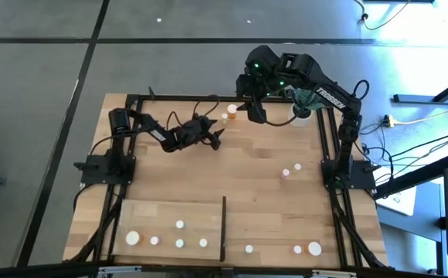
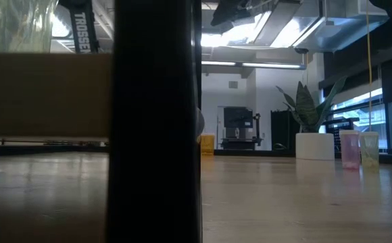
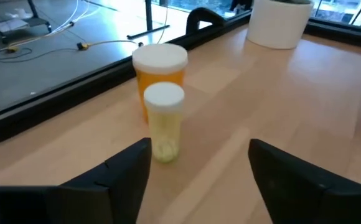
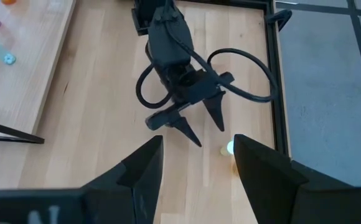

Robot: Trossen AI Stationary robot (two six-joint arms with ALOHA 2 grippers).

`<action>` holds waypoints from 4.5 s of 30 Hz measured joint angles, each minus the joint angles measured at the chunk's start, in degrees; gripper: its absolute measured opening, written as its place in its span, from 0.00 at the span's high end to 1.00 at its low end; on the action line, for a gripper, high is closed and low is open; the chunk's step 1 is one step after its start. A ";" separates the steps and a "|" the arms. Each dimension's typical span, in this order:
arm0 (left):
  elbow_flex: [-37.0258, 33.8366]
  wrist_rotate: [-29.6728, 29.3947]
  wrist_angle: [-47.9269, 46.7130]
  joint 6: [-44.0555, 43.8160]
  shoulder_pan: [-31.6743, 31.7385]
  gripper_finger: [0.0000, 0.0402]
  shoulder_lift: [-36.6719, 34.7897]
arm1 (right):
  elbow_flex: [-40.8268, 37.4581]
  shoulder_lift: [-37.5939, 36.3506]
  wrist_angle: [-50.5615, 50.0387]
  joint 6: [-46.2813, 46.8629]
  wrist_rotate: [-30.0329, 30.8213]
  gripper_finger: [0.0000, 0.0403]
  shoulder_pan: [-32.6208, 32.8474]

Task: Pick and place medicine bottles onto shelf by color
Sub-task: Put the top yellow pill bottle on the shelf aligned with the other yellow pill bottle

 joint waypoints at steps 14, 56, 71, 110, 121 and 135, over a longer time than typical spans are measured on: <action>5.16 -1.05 -5.20 3.33 0.57 0.14 0.00 | 0.00 0.01 0.40 0.01 0.00 0.51 0.00; 13.34 1.24 -37.20 -1.35 0.14 0.14 -10.72 | 0.00 0.01 0.45 0.01 -0.01 0.51 0.02; 31.33 4.16 -69.30 -1.72 0.74 0.14 -8.66 | 0.00 0.01 0.80 0.01 0.00 0.51 0.02; 31.40 1.06 -62.98 -2.87 2.75 0.14 -1.42 | 0.00 0.01 2.98 0.01 0.00 0.51 0.02; 31.40 1.06 -61.04 -1.59 2.71 0.21 -1.42 | 0.00 0.01 2.98 0.01 0.00 0.51 0.02; 31.40 1.08 -60.53 -1.24 2.90 0.31 -1.42 | 0.00 0.01 2.99 0.01 0.00 0.51 0.02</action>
